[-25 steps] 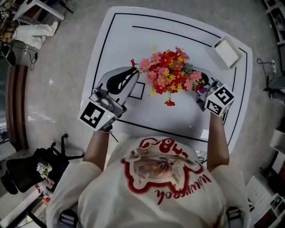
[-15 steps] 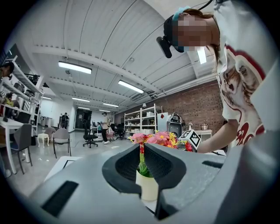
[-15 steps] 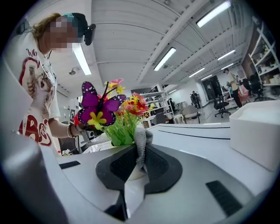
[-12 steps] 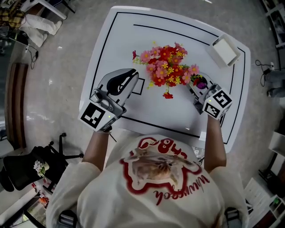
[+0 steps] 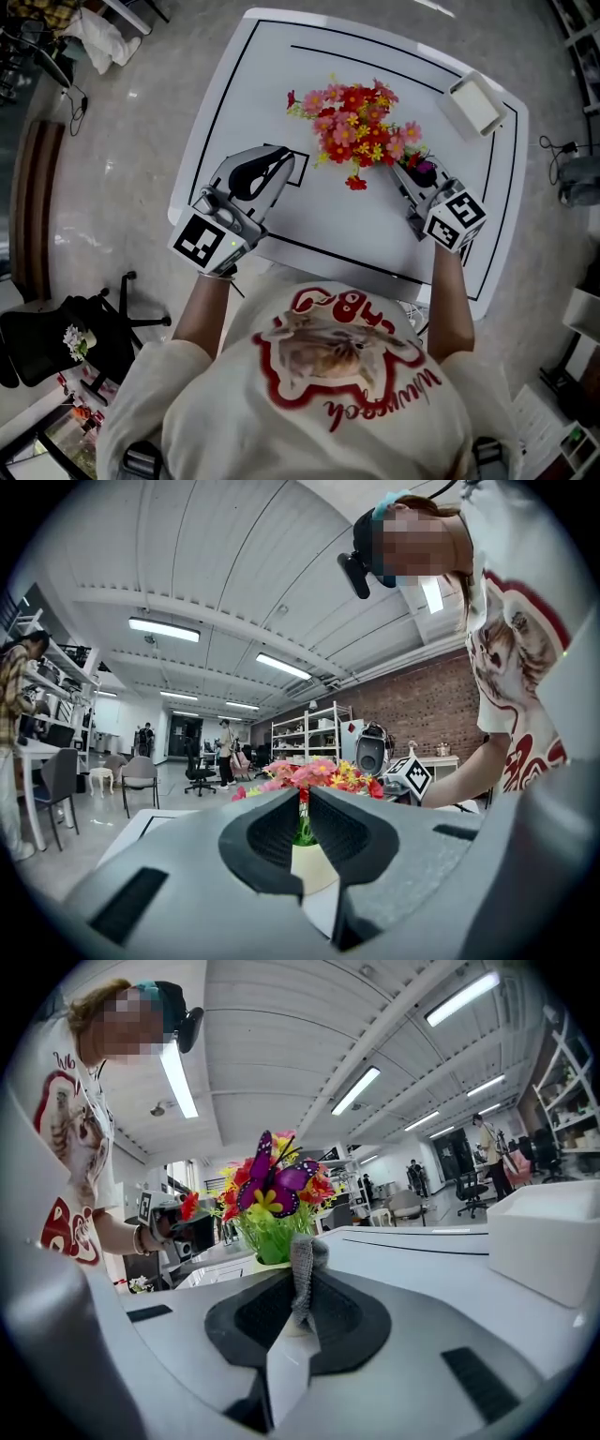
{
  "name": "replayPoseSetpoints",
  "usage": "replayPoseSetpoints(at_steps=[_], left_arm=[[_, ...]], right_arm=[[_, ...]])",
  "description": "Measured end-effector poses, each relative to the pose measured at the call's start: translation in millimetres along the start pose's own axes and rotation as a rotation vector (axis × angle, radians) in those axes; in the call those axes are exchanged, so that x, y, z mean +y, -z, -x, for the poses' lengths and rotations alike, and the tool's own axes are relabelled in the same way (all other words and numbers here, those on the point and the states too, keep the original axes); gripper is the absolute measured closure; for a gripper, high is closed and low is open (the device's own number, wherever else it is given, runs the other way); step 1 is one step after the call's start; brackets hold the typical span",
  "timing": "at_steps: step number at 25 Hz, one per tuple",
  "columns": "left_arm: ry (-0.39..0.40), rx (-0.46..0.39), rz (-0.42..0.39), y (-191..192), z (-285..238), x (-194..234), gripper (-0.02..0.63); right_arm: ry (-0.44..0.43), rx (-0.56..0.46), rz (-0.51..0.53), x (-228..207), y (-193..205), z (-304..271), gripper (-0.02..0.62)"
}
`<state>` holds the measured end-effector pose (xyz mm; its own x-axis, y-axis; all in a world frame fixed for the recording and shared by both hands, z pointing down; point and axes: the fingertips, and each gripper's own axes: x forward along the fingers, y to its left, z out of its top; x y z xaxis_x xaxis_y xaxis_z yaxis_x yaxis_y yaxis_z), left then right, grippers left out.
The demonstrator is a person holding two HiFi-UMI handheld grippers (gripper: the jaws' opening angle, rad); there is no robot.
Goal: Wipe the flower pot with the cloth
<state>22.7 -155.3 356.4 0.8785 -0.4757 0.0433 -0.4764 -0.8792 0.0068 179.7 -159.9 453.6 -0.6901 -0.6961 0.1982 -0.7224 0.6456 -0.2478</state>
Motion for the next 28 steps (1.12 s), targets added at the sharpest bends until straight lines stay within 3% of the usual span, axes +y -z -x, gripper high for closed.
replayPoseSetpoints(at_steps=[14, 23, 28], left_arm=[[-0.054, -0.001, -0.012, -6, 26, -22, 0.572], [0.052, -0.039, -0.027, -25, 21, -2, 0.572], [0.132, -0.018, -0.004, -15, 28, 9, 0.572]], right_arm=[[0.085, 0.022, -0.010, 8, 12, 5, 0.554], [0.256, 0.000, -0.059, 14, 17, 2, 0.554], [0.361, -0.019, -0.063, 16, 16, 4, 0.554]])
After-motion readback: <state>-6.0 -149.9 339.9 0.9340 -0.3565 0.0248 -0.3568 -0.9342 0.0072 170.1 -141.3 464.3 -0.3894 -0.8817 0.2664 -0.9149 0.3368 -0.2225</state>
